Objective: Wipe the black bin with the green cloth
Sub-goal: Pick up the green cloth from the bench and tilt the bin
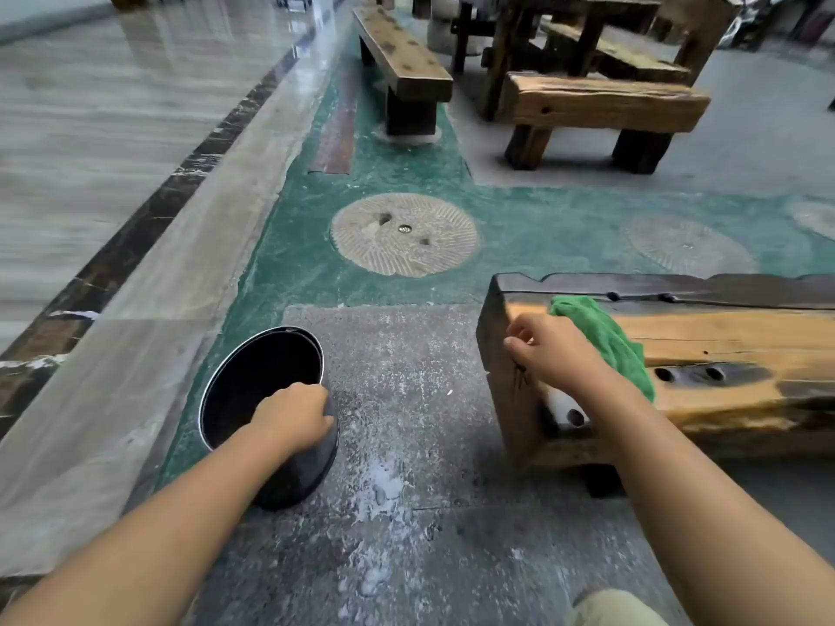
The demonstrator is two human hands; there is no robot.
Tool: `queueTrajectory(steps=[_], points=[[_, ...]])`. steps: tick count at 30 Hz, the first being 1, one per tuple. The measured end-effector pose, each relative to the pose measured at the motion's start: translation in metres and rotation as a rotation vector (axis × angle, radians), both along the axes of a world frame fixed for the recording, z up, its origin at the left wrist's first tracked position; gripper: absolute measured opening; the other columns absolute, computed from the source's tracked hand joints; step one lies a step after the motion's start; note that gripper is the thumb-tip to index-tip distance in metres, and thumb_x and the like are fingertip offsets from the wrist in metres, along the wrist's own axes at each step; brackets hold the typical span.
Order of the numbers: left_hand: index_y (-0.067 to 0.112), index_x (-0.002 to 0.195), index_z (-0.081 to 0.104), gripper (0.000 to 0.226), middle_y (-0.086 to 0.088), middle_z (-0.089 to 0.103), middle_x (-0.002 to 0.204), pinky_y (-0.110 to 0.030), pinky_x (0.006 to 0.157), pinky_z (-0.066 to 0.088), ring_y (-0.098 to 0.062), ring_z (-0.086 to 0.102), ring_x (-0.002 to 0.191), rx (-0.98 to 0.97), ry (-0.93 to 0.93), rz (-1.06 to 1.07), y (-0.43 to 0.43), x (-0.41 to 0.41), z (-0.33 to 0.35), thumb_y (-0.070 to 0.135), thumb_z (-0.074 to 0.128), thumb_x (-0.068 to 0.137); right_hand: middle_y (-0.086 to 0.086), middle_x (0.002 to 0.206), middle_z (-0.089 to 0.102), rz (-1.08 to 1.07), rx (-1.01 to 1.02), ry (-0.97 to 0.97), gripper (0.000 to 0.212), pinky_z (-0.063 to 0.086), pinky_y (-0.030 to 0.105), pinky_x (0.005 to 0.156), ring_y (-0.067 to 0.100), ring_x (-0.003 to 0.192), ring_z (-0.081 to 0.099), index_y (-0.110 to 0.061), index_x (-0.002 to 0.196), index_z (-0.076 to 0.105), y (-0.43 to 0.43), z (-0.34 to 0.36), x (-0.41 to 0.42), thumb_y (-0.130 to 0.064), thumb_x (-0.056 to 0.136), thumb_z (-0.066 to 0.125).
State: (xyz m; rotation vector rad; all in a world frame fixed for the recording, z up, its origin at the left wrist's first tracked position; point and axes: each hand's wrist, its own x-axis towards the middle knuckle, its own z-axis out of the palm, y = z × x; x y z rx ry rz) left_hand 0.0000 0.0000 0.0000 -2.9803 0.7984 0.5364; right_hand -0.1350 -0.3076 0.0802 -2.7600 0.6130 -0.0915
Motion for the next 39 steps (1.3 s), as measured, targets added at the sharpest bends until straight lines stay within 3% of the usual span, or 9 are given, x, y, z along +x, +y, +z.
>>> queueTrajectory(steps=[6, 9, 13, 18, 24, 29, 33, 39], points=[[0.019, 0.092, 0.064, 0.020, -0.008, 0.069, 0.103, -0.037, 0.077, 0.054, -0.032, 0.067, 0.096, -0.095, -0.020, 0.070, 0.001, 0.004, -0.022, 0.036, 0.055, 0.087, 0.012, 0.096, 0.074, -0.212, -0.121, -0.021, 0.020, 0.047, 0.038, 0.071, 0.035, 0.096, 0.065, -0.014, 0.093, 0.068, -0.044, 0.007, -0.016, -0.029, 0.086, 0.058], [0.017, 0.097, 0.060, 0.021, -0.008, 0.066, 0.105, -0.039, 0.079, 0.054, -0.032, 0.064, 0.099, -0.114, -0.071, 0.065, 0.002, 0.007, -0.032, 0.035, 0.056, 0.087, 0.019, 0.109, 0.068, -0.320, -0.162, -0.055, 0.027, 0.050, 0.042, 0.082, 0.039, 0.105, 0.061, -0.010, 0.106, 0.065, -0.057, 0.003, -0.024, -0.027, 0.085, 0.061], [0.015, 0.118, 0.049, 0.040, -0.010, 0.052, 0.113, -0.046, 0.081, 0.052, -0.034, 0.057, 0.107, -0.071, -0.092, 0.047, 0.009, 0.011, -0.048, 0.036, 0.062, 0.086, 0.022, 0.121, 0.052, -0.387, -0.136, 0.083, 0.048, 0.048, 0.049, 0.094, 0.044, 0.113, 0.051, -0.010, 0.124, 0.051, -0.061, -0.008, -0.027, -0.034, 0.085, 0.062], [0.009, 0.120, 0.047, 0.045, -0.014, 0.057, 0.117, -0.047, 0.086, 0.051, -0.038, 0.059, 0.109, -0.190, 0.012, 0.218, 0.015, 0.021, -0.065, 0.034, 0.065, 0.087, 0.026, 0.124, 0.050, -0.495, -0.163, 0.046, 0.047, 0.042, 0.053, 0.100, 0.046, 0.117, 0.046, -0.011, 0.127, 0.048, -0.056, -0.025, -0.027, -0.031, 0.087, 0.059], [0.010, 0.096, 0.059, 0.026, -0.013, 0.060, 0.102, -0.047, 0.082, 0.052, -0.037, 0.062, 0.100, -0.261, -0.042, 0.202, 0.016, 0.025, -0.080, 0.032, 0.066, 0.086, 0.032, 0.116, 0.052, -0.494, -0.327, 0.003, 0.042, 0.041, 0.055, 0.091, 0.049, 0.109, 0.049, -0.009, 0.128, 0.050, -0.046, -0.041, -0.028, -0.024, 0.089, 0.055], [0.013, 0.093, 0.052, 0.029, -0.009, 0.062, 0.099, -0.041, 0.072, 0.049, -0.036, 0.064, 0.094, -0.254, -0.062, 0.240, 0.009, 0.034, -0.084, 0.037, 0.067, 0.086, 0.034, 0.106, 0.051, -0.504, -0.351, -0.051, 0.034, 0.043, 0.055, 0.083, 0.049, 0.103, 0.049, -0.004, 0.120, 0.051, -0.038, -0.046, -0.024, -0.015, 0.088, 0.054], [0.018, 0.075, 0.043, 0.030, -0.010, 0.067, 0.099, -0.037, 0.069, 0.046, -0.036, 0.064, 0.093, -0.206, -0.019, 0.272, 0.007, 0.045, -0.091, 0.034, 0.065, 0.088, 0.033, 0.102, 0.051, -0.491, -0.355, -0.077, 0.036, 0.044, 0.053, 0.077, 0.049, 0.098, 0.050, -0.004, 0.120, 0.051, -0.037, -0.048, -0.023, -0.013, 0.086, 0.056], [0.015, 0.081, 0.052, 0.019, -0.014, 0.068, 0.104, -0.037, 0.073, 0.047, -0.039, 0.064, 0.099, -0.167, 0.045, 0.224, 0.005, 0.051, -0.085, 0.030, 0.057, 0.092, 0.033, 0.096, 0.051, -0.463, -0.415, -0.156, 0.033, 0.045, 0.054, 0.070, 0.050, 0.091, 0.052, -0.003, 0.116, 0.053, -0.032, -0.053, -0.024, -0.010, 0.084, 0.059]])
